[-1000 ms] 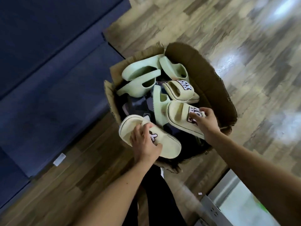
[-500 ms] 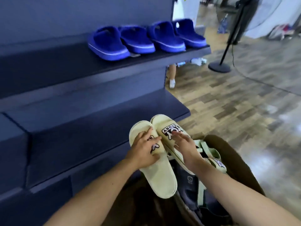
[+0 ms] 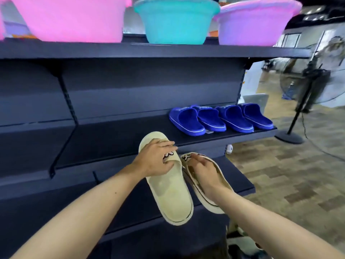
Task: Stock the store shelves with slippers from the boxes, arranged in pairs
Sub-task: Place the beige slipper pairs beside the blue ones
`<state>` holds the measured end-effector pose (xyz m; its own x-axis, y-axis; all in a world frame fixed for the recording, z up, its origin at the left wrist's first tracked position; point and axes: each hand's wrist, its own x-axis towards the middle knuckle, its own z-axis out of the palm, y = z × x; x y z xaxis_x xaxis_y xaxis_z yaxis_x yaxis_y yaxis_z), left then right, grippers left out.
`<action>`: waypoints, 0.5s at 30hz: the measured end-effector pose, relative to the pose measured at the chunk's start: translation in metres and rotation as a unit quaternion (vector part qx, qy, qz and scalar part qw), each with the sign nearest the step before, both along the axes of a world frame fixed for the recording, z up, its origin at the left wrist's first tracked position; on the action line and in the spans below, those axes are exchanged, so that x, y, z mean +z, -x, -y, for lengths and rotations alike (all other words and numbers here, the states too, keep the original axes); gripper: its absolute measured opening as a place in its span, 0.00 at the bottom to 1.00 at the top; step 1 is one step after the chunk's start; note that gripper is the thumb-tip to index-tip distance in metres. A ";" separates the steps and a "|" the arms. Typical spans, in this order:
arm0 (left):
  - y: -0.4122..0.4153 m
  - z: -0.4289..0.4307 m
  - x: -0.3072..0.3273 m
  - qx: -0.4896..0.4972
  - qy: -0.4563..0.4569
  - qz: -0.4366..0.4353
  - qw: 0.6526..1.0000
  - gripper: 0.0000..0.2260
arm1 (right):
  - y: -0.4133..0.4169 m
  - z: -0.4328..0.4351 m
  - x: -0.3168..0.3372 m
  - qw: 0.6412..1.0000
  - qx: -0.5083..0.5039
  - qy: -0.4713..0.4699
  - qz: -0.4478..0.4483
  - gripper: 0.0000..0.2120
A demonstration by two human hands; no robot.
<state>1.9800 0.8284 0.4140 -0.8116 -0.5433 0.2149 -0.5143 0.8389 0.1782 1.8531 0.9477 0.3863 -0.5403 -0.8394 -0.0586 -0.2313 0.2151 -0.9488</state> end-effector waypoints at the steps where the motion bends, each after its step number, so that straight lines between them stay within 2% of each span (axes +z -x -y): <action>1: -0.003 0.004 0.005 0.002 0.000 -0.001 1.000 0.27 | -0.006 0.003 0.004 1.000 -0.014 0.006 0.016 0.21; 4: -0.007 0.014 0.017 -0.008 0.005 -0.001 1.000 0.29 | -0.026 0.005 0.009 0.991 -0.065 0.014 0.116 0.25; 6: -0.006 0.018 0.021 -0.023 0.012 -0.006 1.000 0.28 | -0.036 -0.001 0.006 0.988 -0.053 -0.004 0.148 0.27; 11: 0.008 0.016 0.008 -0.045 0.011 -0.027 0.999 0.33 | -0.032 -0.023 -0.012 0.987 0.023 0.004 0.157 0.29; 15: 0.021 0.013 -0.008 -0.066 0.002 0.008 0.998 0.34 | -0.018 -0.029 -0.015 0.984 0.010 0.031 0.173 0.28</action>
